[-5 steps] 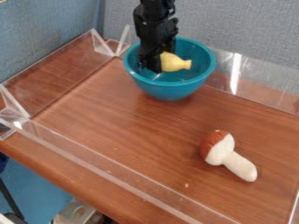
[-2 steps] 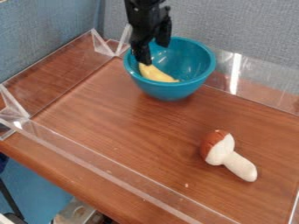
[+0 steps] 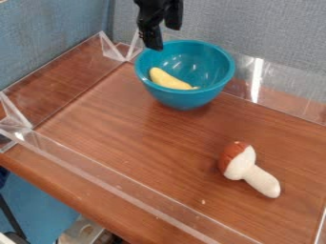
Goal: Put the yellow object in the blue bowl
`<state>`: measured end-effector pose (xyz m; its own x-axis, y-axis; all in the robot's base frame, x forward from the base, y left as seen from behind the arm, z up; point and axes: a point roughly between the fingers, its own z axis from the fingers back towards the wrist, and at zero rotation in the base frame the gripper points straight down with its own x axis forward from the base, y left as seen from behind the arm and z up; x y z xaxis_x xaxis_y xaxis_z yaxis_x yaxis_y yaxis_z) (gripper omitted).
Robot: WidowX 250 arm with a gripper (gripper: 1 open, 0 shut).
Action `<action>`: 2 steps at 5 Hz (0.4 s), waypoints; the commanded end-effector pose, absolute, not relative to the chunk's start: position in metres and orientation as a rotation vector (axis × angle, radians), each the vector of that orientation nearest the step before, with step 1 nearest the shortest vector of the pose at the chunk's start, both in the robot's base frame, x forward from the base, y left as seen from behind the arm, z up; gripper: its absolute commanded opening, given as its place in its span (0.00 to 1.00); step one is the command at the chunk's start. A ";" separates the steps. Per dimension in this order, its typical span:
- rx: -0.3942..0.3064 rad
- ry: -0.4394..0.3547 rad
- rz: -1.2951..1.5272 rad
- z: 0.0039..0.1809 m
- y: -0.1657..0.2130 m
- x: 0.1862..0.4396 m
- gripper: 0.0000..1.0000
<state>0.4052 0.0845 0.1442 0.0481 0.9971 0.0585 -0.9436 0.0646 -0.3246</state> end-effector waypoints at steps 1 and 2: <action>-0.267 -0.385 1.457 0.176 0.082 0.385 1.00; -0.281 -0.393 1.363 0.186 0.086 0.375 1.00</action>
